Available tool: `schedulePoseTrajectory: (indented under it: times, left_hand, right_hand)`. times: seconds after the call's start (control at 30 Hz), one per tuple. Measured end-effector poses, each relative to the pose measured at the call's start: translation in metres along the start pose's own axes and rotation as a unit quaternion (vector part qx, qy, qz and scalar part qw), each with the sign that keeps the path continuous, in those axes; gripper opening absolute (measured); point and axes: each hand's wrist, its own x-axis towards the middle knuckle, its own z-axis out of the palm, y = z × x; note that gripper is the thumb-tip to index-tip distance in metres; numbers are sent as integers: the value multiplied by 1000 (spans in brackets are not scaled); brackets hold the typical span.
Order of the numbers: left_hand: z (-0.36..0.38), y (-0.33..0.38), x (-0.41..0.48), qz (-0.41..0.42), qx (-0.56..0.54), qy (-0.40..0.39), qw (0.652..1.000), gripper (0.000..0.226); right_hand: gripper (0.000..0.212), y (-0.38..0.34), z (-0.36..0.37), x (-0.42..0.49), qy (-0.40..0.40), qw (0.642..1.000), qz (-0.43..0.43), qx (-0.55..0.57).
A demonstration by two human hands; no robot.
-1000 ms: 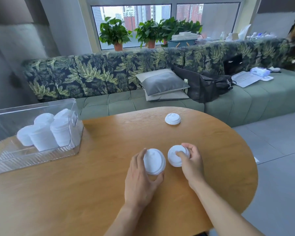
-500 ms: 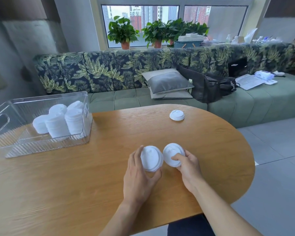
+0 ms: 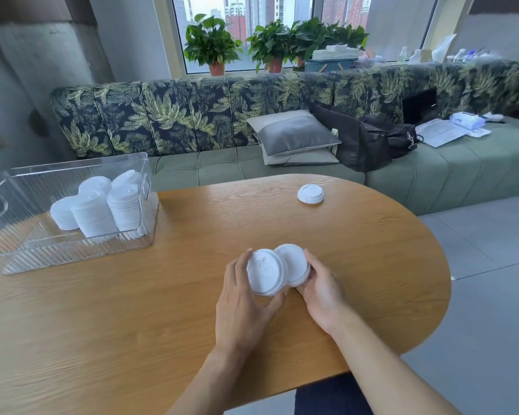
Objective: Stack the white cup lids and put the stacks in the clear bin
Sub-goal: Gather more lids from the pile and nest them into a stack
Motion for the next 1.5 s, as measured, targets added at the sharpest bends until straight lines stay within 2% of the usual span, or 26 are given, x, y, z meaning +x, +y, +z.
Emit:
schedulePoseTrajectory:
  times: [0.17,0.33,0.57,0.9,1.2,1.5]
  left_hand:
    - [-1,0,0,-4,-5,1,1000,92]
    - [-3,2,-1,-12,-12,10,1000,92]
    - [-5,5,-1,-18,-23,12,999,91]
    - [-5,4,-1,-21,-18,-6,1000,97]
    - [-5,3,-2,-9,-4,2,1000,91]
    - [-3,1,-1,27,2,-23,999,91]
  right_hand:
    - [35,0,-5,1,19,999,18,29]
    - [5,-2,-3,-4,-18,1000,23,11]
    - [16,-7,0,-13,-87,995,34,-25]
    - [6,-9,-2,-13,-137,987,56,-59]
    - [13,-7,0,-14,-144,983,45,-105]
    - [50,-5,4,-17,-161,977,19,-139]
